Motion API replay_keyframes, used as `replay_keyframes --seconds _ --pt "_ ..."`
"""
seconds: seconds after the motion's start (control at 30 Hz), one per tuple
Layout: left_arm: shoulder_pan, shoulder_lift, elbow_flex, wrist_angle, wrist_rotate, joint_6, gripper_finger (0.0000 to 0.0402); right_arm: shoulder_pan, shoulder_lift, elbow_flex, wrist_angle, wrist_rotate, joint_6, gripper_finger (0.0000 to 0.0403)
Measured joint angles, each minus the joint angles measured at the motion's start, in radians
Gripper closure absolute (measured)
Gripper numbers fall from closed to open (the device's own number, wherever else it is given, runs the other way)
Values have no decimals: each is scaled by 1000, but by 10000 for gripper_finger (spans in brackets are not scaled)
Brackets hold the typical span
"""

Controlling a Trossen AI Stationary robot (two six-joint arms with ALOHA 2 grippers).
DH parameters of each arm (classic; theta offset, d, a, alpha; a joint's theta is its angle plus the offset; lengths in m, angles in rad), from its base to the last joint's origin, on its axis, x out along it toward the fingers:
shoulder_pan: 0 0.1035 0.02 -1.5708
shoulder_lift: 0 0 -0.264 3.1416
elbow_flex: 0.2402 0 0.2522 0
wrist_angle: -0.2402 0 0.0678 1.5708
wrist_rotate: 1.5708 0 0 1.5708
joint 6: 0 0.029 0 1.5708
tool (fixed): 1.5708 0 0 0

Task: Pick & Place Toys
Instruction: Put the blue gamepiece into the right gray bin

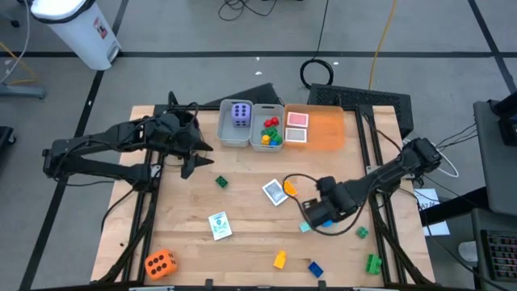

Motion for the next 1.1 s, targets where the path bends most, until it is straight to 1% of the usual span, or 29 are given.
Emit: replay_keyframes --seconds 0.07,0.13,0.23,0.4,0.53,0.77,0.93,1.1 --pt "0 0 0 2 -1 3 167 13 0 0 -36 3 24 119" --pt "0 0 0 3 -14 2 167 17 -3 -12 -30 13 8 119" --pt "0 0 0 3 -31 -3 167 19 0 -53 58 25 -27 119" --pt "0 0 0 4 -42 -25 167 11 -1 -140 163 -17 -35 119" --pt "0 0 0 4 -42 -32 167 4 0 -204 220 -74 -37 119" --pt "0 0 0 4 -42 -60 167 4 -1 -294 349 -91 -37 119" --pt "0 0 0 4 -42 -67 167 4 -1 -363 451 -131 -38 119" --pt "0 0 0 3 -42 -72 167 4 -1 -400 499 -132 -37 119"
